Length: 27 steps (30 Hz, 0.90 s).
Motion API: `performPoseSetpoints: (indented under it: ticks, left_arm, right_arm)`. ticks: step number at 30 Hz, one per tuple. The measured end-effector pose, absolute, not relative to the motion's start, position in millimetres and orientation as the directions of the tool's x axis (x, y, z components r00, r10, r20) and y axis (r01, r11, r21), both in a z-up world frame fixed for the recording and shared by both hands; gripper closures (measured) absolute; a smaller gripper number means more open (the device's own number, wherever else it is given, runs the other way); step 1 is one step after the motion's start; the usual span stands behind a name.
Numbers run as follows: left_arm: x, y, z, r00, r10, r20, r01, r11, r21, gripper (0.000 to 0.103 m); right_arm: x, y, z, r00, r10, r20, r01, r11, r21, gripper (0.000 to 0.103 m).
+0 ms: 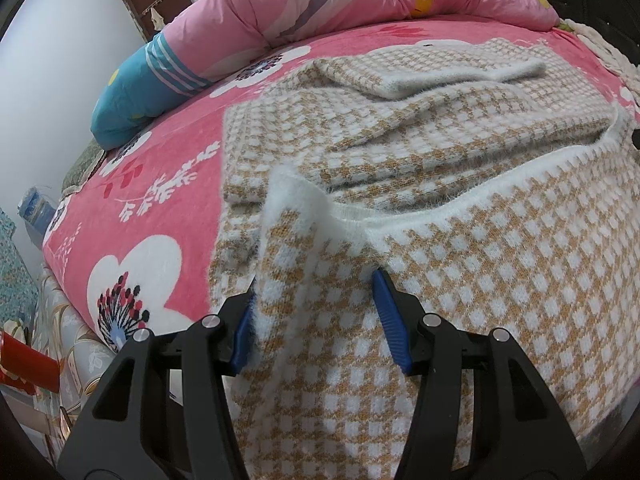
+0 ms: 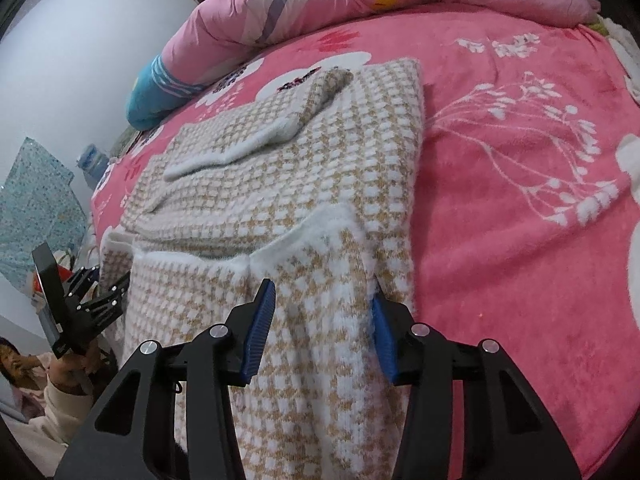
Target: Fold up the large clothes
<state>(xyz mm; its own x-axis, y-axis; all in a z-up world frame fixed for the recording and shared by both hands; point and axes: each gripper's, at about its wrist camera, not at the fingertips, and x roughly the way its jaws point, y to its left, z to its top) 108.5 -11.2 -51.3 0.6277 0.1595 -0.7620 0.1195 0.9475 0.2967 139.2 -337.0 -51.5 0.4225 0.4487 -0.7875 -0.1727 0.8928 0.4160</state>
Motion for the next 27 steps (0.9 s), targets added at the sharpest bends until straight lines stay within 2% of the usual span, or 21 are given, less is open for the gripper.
performPoseSetpoints:
  ticks: [27]
  left_arm:
    - [107.1, -14.2, -50.7, 0.626, 0.16, -0.763, 0.116, 0.949, 0.294, 0.052]
  right_arm:
    - [133.2, -324.1, -54.2, 0.393, 0.397, -0.829, -0.192, 0.918, 0.348, 0.058]
